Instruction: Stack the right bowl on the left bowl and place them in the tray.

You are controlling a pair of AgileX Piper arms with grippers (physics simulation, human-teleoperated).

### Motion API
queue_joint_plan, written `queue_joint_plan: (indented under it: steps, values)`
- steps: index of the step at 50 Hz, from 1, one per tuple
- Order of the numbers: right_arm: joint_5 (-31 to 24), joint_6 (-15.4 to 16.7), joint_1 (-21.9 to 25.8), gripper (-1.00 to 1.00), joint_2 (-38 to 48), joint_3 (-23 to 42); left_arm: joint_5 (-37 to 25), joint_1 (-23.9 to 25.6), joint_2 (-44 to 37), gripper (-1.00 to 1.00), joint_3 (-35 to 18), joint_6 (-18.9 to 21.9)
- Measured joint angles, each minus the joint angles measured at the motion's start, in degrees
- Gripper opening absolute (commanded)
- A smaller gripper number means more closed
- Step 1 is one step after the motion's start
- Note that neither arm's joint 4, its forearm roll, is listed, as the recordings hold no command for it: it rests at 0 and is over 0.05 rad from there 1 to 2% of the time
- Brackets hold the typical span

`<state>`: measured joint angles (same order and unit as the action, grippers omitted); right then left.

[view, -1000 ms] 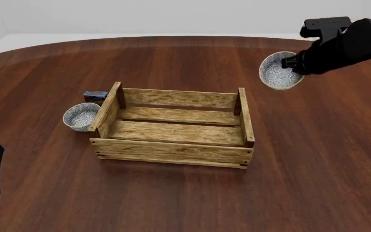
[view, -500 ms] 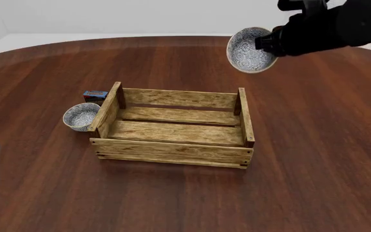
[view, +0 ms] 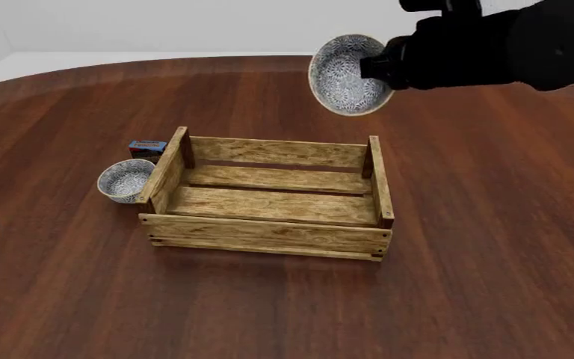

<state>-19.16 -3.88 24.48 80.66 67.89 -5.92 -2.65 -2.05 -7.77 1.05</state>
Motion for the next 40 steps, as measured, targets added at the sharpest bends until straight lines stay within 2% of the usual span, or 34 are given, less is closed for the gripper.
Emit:
queue_joint_plan:
  steps: [16, 40]
  values:
    - [2.7, -0.2, 3.2, -1.00, -0.4, -1.7, 6.8, 6.0, -11.1, 1.00, -3.7, 2.4]
    - [4.1, 1.0, 5.2, -1.00, 1.2, -1.4, 10.8, 17.6, -26.4, 1.00, -15.4, 7.8]
